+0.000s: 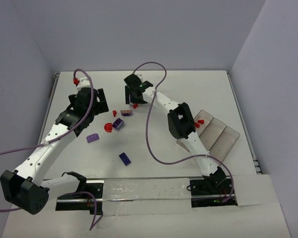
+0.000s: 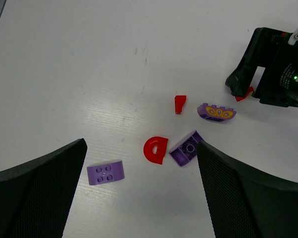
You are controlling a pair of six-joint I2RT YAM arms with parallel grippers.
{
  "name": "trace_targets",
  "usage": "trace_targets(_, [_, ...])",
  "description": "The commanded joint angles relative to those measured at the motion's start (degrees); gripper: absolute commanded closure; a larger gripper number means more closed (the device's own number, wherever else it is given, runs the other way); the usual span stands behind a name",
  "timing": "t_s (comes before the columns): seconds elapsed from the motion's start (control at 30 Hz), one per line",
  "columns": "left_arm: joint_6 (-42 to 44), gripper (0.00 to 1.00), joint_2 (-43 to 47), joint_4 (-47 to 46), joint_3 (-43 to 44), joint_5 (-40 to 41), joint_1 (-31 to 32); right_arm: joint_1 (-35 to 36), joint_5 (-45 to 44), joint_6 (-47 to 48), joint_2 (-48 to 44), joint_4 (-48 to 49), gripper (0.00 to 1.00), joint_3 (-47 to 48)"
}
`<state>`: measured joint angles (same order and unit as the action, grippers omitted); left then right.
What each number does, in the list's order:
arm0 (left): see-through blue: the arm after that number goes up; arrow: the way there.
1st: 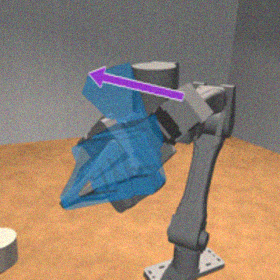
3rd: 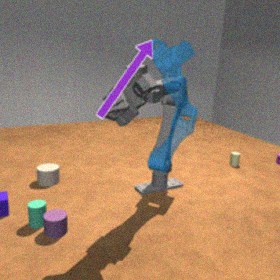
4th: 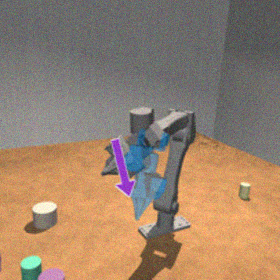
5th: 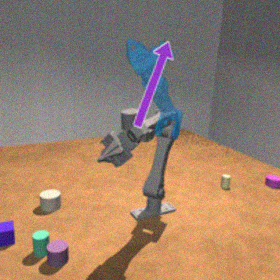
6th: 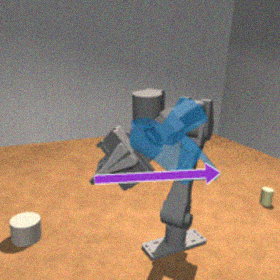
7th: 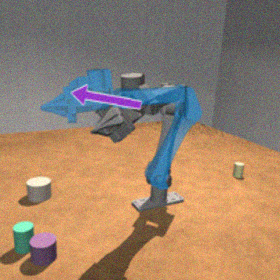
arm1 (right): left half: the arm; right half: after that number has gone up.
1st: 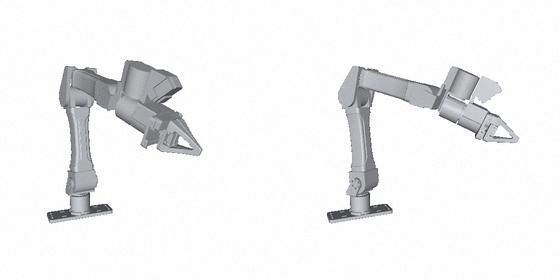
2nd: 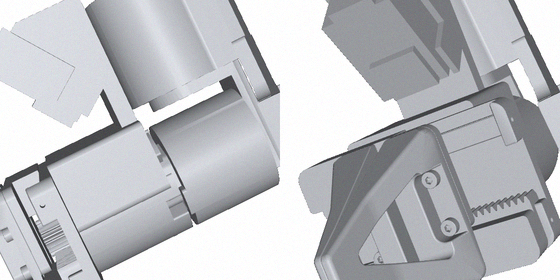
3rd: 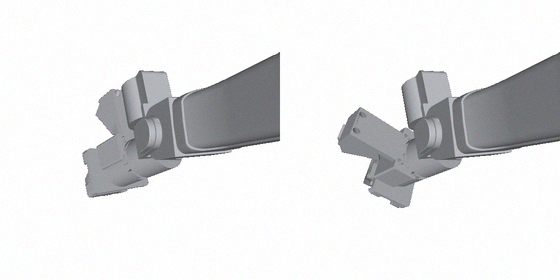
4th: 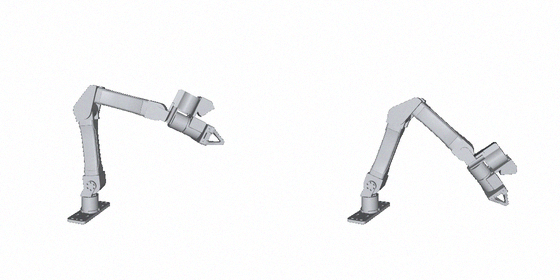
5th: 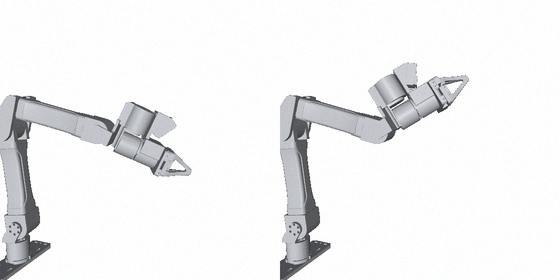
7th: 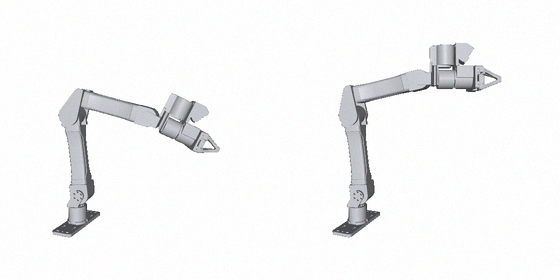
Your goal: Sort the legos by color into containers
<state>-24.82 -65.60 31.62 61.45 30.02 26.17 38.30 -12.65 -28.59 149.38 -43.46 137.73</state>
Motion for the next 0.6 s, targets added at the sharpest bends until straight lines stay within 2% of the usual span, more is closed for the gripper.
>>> trace_targets(0.0, [0.3,0.01,1.1,0.3,0.0,0.9,0.3,0.7,-2.4,-1.3,1.3,-3.6,0.24,2.8])
trace_targets(0.33, [0.0,0.01,1.2,0.0,0.0,0.2,0.3,1.5,-6.8,1.4,-4.1,-2.8,0.26,-4.0])
trace_targets(0.53, [-0.4,0.01,1.3,0.3,0.1,-0.1,0.3,2.3,-9.7,2.8,-7.0,-2.2,0.33,-8.2])
trace_targets(0.57, [-0.4,0.01,1.5,0.3,0.0,-0.2,0.3,2.3,-9.8,2.8,-7.4,-1.6,0.37,-8.7])
